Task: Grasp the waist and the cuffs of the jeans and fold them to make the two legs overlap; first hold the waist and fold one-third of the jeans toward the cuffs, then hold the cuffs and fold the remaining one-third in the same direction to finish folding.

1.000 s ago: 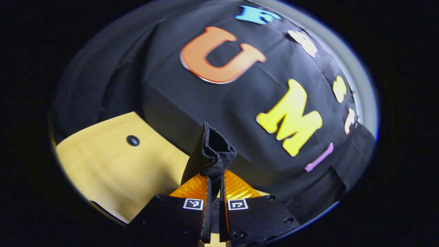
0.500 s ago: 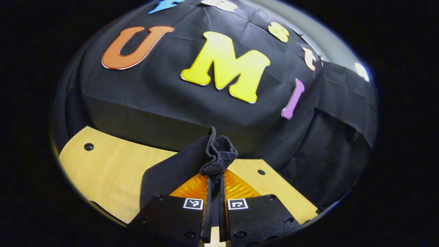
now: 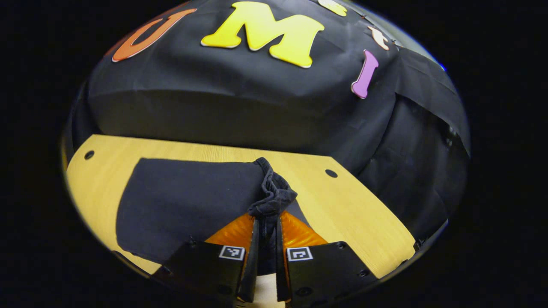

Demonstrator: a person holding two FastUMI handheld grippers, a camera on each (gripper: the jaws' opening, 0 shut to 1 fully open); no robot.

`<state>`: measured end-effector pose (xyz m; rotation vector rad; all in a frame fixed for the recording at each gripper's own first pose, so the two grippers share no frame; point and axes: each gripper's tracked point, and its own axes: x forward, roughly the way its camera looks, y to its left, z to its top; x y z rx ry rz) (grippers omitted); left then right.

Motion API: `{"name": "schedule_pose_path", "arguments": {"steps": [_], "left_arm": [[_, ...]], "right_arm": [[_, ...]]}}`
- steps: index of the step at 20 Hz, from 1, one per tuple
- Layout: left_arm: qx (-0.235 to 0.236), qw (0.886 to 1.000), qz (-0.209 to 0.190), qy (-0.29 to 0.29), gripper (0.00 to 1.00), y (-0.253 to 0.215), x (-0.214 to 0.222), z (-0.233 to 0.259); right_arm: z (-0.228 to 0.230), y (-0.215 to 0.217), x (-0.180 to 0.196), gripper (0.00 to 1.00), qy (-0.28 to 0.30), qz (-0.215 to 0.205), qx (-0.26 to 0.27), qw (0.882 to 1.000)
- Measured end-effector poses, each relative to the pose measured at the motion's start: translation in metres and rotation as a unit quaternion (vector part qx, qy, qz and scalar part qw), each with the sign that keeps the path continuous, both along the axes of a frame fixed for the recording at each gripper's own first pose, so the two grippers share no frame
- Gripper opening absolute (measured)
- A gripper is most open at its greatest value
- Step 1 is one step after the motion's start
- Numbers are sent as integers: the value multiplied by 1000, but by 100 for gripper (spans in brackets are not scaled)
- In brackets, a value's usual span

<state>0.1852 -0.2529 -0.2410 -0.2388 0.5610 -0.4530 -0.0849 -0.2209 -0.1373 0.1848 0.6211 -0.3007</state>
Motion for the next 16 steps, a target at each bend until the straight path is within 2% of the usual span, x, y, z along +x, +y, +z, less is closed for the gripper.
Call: {"name": "schedule_pose_path", "arguments": {"steps": [3, 5, 6, 7, 9, 12, 16], "left_arm": [[-17, 1000, 10, 21, 31, -4, -1, -15], [-12, 1000, 9, 22, 45, -8, 0, -18], [-15, 1000, 5, 20, 56, -15, 0, -18], [-19, 1000, -1, 19, 55, -18, -6, -11], [-1, 1000, -3, 17, 100, -20, -12, -4], [-7, 1000, -6, 17, 99, -14, -30, 19], [-6, 999, 27, -23, 99, 28, -47, 84]], "right_arm": [[-2, -6, 5, 97, 4, -1, 3, 1000], [-3, -5, 9, 96, 1, -1, 7, 1000], [-3, -3, 11, 96, 0, 1, 8, 1000], [-5, -2, 12, 96, 1, 3, 9, 1000], [-5, 3, 17, 98, -2, 10, 10, 1000], [4, 14, 29, 96, -22, 22, 5, 999], [28, 51, 63, 96, -67, 69, -7, 995]]}}
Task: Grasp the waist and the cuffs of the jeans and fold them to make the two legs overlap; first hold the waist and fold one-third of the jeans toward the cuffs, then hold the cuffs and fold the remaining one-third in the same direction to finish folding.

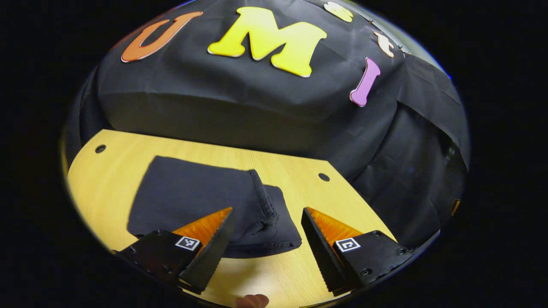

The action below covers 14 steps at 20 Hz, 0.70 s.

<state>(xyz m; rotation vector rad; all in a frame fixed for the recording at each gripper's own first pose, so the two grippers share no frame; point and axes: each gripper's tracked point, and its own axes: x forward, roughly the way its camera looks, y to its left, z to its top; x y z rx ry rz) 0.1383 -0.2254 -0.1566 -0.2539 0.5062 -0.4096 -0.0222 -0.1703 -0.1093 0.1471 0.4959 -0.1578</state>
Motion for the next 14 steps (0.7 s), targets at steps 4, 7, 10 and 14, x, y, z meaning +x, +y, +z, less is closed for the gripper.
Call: {"name": "schedule_pose_path", "arguments": {"steps": [4, 7, 10, 14], "left_arm": [[12, 996, 60, -72, 98, 55, -12, 84], [39, 983, 111, -140, 98, 105, -25, 151], [51, 969, 153, -188, 98, 145, -43, 200], [54, 959, 183, -211, 98, 170, -74, 230]], "right_arm": [[49, 56, 45, 96, -82, 57, -19, 995], [87, 92, 70, 96, -148, 77, -47, 985], [120, 132, 80, 97, -201, 91, -44, 974], [137, 173, 80, 96, -227, 104, -20, 968]]}}
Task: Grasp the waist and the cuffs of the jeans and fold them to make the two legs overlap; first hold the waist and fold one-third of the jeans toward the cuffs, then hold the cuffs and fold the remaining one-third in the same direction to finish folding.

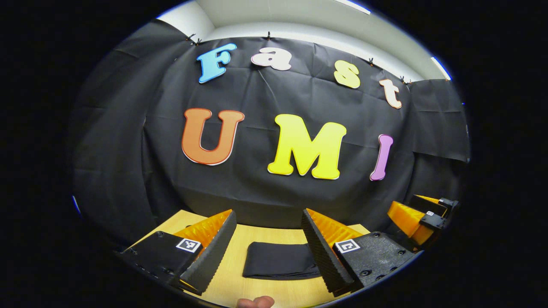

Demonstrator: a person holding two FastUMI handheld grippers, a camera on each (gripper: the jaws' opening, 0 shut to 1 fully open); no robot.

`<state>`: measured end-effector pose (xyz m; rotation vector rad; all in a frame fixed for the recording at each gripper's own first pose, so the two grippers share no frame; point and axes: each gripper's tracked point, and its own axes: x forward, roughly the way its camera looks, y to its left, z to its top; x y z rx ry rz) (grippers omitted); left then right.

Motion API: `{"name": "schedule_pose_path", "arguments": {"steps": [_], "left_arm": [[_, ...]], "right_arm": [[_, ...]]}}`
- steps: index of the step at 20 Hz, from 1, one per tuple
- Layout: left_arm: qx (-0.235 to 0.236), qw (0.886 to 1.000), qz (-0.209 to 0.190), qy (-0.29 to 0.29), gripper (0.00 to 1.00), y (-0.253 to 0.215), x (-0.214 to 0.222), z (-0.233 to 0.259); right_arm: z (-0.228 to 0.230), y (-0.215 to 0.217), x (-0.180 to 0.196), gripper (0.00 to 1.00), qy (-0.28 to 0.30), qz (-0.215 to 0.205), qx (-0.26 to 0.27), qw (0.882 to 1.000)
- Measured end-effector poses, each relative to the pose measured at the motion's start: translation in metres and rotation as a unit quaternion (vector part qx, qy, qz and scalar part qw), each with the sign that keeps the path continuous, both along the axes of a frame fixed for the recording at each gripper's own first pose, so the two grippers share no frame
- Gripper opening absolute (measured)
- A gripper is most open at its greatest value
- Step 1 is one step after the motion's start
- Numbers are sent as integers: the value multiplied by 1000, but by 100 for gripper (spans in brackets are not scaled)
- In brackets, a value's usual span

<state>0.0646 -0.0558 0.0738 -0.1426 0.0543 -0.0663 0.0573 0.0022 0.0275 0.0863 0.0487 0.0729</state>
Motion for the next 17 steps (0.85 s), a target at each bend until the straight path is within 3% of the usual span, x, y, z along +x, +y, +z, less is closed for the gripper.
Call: {"name": "schedule_pose_path", "arguments": {"steps": [11, 13, 17], "left_arm": [[5, 999, 32, -32, 98, 19, -52, 31], [3, 999, 33, -29, 98, 20, -58, 30], [8, 999, 28, -35, 98, 19, -66, 32]], "right_arm": [[30, 27, -20, 95, -31, 18, 17, 999], [31, 35, -20, 99, -31, 26, 13, 999], [30, 43, -27, 96, -27, 34, 15, 999]]}}
